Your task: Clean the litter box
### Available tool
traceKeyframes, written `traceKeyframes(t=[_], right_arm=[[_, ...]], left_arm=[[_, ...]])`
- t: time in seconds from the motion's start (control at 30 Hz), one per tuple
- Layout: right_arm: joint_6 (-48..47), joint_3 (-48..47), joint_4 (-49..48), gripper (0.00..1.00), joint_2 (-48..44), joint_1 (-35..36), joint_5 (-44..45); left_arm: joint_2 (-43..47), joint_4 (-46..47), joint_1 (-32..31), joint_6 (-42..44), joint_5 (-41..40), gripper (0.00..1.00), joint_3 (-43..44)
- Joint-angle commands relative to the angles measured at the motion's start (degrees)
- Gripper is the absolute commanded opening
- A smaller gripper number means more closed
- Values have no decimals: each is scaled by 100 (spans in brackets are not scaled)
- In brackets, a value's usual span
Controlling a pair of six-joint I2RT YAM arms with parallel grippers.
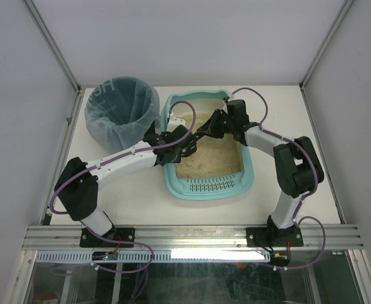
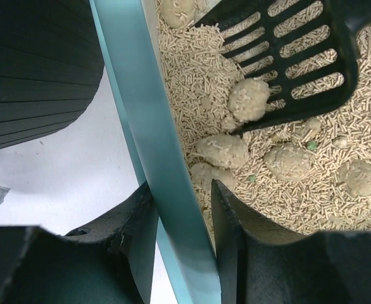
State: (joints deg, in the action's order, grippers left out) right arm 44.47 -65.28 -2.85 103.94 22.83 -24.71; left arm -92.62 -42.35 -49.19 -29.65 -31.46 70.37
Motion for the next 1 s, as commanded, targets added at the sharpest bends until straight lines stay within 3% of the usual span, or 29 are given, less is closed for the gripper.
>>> traceKeyframes(t=[0.0,0.4,0.53,0.67,0.87,0.97], right_arm=[[357,221,-260,0,-739,-86,-124],[356,795,-233,0,-1667,-485,282],[401,1151,-359,0,-2045,-629,217],[784,1795,-883,0,-2517,-875,-111],[1847,2853,-2469,0,-3227,-1502,-897],[2492,3390,-3051,0,-3584,-1762,-852]], left_arm=[[126,396,-21,54,87,28,12],[512,607,-5,209,-143,66,95],[782,850,29,408,-47,71,117],[1201,1221,56,683,139,76,88],[1765,1746,79,1341,411,84,145],[2015,2011,108,1612,388,89,219]])
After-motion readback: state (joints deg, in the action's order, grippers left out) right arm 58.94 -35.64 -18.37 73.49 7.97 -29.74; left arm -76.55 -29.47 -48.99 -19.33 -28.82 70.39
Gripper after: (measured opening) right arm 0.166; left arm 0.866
